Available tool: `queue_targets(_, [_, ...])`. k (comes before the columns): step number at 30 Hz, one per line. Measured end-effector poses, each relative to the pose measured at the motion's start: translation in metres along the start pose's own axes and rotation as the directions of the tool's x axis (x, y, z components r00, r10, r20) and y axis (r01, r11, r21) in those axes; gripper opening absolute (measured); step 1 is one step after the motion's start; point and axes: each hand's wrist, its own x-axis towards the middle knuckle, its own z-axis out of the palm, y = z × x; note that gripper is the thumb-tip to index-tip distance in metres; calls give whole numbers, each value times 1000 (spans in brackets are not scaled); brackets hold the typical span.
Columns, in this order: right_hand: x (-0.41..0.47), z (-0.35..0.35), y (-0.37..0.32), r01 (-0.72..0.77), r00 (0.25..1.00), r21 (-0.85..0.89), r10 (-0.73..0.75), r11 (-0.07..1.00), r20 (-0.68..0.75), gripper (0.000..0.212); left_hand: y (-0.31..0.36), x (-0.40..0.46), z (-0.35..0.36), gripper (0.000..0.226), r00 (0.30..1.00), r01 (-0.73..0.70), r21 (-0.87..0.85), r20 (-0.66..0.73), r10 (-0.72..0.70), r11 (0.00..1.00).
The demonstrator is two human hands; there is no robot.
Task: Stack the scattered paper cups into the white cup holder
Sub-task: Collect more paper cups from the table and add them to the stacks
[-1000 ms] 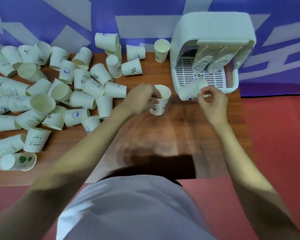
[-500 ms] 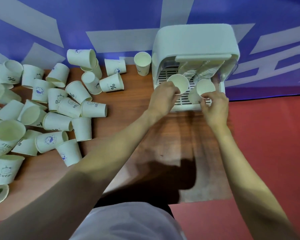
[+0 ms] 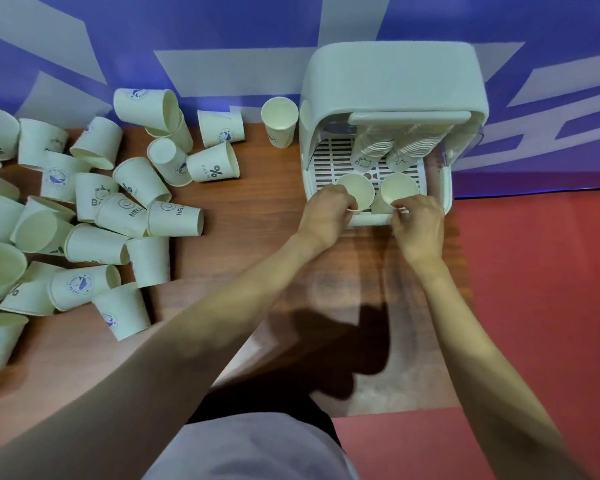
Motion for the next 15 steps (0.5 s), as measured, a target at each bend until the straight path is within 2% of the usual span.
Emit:
queue_targets(5, [-10,-4,-9,26,999,34,-25,999,-40,27,-1,-11,-5,33,998,-52,-19,-49,51,998])
queue_targets(10, [-34,-2,-48,6,997,85,0,996,-78,29,-21,-52,-24,28,963,-61,-111,-269,29,992])
queue_targets(13, [-54,11,-83,105,993,136,-97,985,-63,27,-49,-90,-38,23,929,-27,-129,-370,-23,991])
queue_targets(15, [-72,24,-109,140,990,173,-144,975,7,29,-73,-117,-46,22,915,11,-128,-399,-62,992])
